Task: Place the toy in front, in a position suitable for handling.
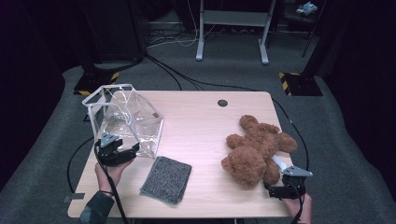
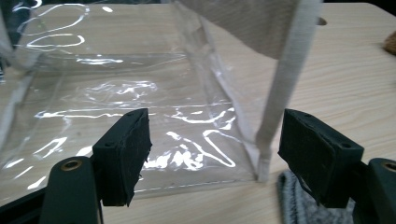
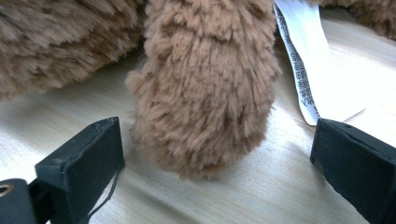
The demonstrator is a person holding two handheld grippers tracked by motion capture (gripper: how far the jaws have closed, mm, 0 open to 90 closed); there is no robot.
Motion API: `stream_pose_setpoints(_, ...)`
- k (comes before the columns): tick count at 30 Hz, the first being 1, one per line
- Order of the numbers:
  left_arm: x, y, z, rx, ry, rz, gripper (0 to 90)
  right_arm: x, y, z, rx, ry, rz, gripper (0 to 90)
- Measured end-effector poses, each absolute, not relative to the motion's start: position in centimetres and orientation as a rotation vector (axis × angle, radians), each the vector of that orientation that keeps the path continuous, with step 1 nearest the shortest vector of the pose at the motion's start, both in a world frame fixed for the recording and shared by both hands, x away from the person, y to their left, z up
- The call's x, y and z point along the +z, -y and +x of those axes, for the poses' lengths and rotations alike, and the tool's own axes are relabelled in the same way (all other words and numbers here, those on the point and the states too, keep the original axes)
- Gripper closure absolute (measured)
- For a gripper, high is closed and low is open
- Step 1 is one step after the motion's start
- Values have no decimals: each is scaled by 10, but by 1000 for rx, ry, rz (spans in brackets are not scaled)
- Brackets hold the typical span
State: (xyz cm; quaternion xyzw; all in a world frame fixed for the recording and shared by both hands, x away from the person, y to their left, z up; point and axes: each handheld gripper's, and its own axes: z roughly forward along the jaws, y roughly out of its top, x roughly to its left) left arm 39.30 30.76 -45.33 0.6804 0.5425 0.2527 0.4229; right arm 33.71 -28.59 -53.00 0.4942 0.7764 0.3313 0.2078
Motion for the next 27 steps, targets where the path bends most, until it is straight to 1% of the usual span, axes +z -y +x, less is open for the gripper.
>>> stream_pose_setpoints(5, -453, -294, 396, 622, -1332, 1723, 253, -530, 286, 337, 923, -2161, 1376, 20)
stream_pose_setpoints(7, -454, -289, 398, 643, -1332, 1732, 290, -530, 286, 337, 923, -2161, 1376, 20)
stream_pose_setpoints(8, -456, -289, 403, 643, -1350, 1732, 317, -530, 286, 337, 923, -2161, 1376, 20)
stream_pose_setpoints(10, -460, -291, 408, 632, -1348, 1719, 490, -530, 286, 337, 923, -2161, 1376, 20)
stream_pose_setpoints(11, -462, -293, 410, 632, -1343, 1725, 538, -530, 286, 337, 923, -2160, 1377, 21)
stream_pose_setpoints(13, -465, -297, 414, 601, -1325, 1713, 603, -530, 286, 337, 923, -2160, 1377, 21)
stream_pose_setpoints(15, -465, -298, 416, 625, -1300, 1732, 657, -530, 286, 337, 923, -2158, 1379, 22)
stream_pose_setpoints(17, -468, -302, 420, 619, -1285, 1730, 700, -530, 286, 337, 924, -2156, 1380, 23)
stream_pose_setpoints(20, -471, -309, 427, 594, -1259, 1726, 737, -530, 286, 337, 924, -2157, 1380, 23)
stream_pose_setpoints(23, -471, -316, 436, 570, -1251, 1726, 744, -530, 286, 337, 923, -2157, 1379, 23)
stream_pose_setpoints(27, -470, -321, 448, 582, -1272, 1721, 743, -530, 286, 337, 921, -2149, 1385, 28)
